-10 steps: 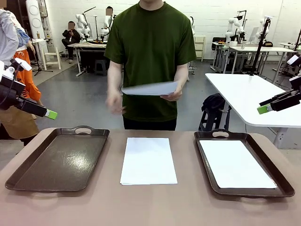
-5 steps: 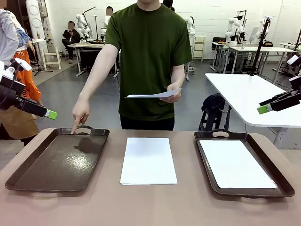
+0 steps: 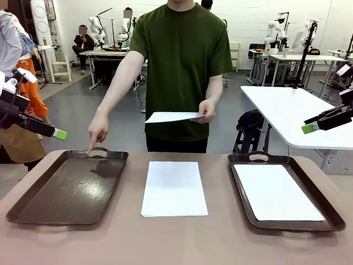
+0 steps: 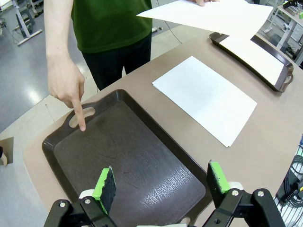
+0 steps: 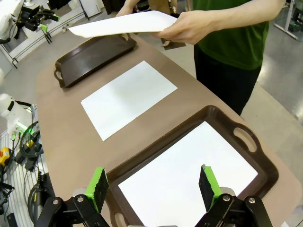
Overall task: Sort the A4 documents.
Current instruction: Receive the A4 Paper.
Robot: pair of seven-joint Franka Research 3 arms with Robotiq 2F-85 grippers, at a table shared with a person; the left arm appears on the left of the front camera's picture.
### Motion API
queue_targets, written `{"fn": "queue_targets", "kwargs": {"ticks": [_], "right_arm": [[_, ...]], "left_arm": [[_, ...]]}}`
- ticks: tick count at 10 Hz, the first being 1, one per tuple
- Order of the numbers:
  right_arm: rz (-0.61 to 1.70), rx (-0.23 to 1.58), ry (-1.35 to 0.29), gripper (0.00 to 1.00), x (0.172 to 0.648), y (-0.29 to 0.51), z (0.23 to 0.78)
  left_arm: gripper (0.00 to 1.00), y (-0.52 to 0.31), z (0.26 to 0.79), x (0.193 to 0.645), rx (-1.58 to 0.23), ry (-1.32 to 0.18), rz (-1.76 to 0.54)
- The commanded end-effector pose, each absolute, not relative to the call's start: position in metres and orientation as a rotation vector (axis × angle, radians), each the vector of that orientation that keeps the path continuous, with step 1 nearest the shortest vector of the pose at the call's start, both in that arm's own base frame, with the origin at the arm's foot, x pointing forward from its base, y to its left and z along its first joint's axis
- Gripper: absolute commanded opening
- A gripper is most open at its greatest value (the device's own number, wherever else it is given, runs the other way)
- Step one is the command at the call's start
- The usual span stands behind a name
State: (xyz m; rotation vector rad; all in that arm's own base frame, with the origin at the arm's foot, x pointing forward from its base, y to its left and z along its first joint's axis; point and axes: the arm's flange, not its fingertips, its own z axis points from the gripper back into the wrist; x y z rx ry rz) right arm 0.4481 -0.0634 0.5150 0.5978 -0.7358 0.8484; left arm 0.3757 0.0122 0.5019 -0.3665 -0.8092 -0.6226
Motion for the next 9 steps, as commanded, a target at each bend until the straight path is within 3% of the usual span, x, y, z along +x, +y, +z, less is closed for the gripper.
{"fn": "queue_targets", "kwargs": {"ticks": [1,2,4,9], "right_arm": [[0.847,0.585,-0.740,1.00,0.449,-0.062,0.515],[0.847,0.585,-0.740,1.00,0.449,-0.062,0.515],[0.847,0.585,-0.740,1.00,0.449,-0.062,0.515],[0.847,0.585,-0.740,1.00,0.449,-0.062,0.515]], "left_arm": [[1.00,0.015,0.500,0.377,-0.376,-0.813,-0.635],[1.00,0.012,0.502,0.376,-0.367,-0.809,-0.623],[1.00,-0.002,0.507,0.398,-0.530,-0.805,-0.590],[1.00,-0.043,0.504,0.495,-0.883,-0.586,-0.379]]}}
